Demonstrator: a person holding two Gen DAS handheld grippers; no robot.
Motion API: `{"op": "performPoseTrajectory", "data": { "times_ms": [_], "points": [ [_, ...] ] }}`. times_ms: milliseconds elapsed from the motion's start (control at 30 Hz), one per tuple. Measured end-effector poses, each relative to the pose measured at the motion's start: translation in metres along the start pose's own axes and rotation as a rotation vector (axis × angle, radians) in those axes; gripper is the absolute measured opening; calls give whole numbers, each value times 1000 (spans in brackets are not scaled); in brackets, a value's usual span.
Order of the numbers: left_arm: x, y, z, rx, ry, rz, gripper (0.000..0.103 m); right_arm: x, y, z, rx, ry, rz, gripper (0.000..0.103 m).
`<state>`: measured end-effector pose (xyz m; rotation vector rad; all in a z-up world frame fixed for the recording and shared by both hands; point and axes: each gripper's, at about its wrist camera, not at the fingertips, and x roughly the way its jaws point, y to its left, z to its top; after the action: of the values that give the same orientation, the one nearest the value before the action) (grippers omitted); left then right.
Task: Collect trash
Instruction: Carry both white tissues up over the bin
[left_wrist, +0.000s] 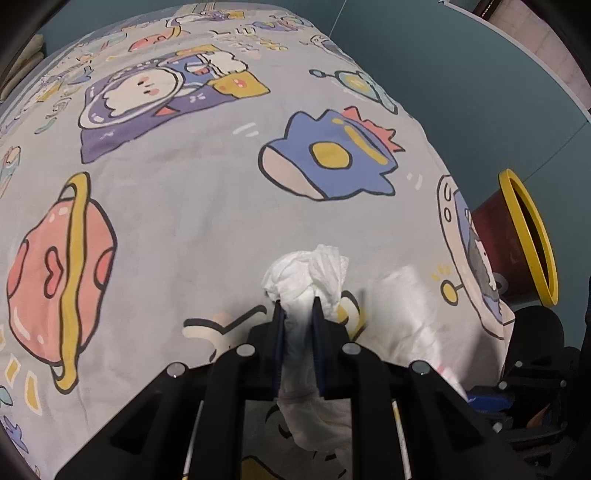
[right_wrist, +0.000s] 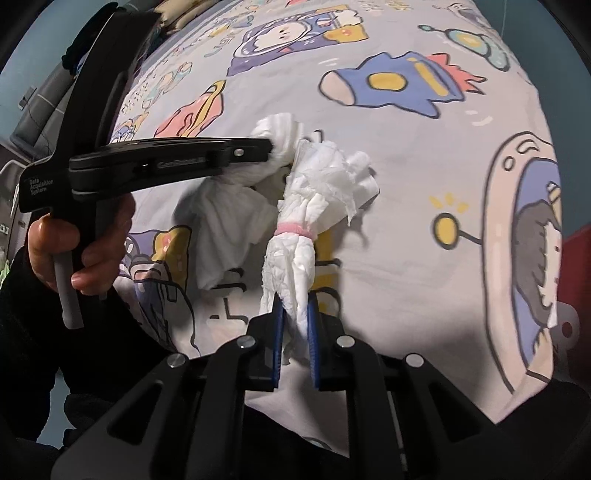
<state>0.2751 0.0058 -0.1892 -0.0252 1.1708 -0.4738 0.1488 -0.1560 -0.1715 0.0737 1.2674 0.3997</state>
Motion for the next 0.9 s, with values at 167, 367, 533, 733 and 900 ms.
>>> {"op": "performPoseTrajectory", "data": {
  "times_ms": [167,367,533,733,900],
  "points": [
    [-20,-7,4,6,-54,6,12,-28,-11,-1,21,-74,-21,10],
    [-58,-34,11,49,-172,52,12,-69,-22,6,43,-192,-48,10],
    [-86,-67,18,89,-254,130,12,-105,-42,12,73,-285,-62,10],
    [-108,-119,27,180,-337,154,12,-149,-71,7,115,-394,-110,10],
    [-109,-183,40,306,-405,140,12,-180,-113,-5,193,-466,-185,10]
  ]
}}
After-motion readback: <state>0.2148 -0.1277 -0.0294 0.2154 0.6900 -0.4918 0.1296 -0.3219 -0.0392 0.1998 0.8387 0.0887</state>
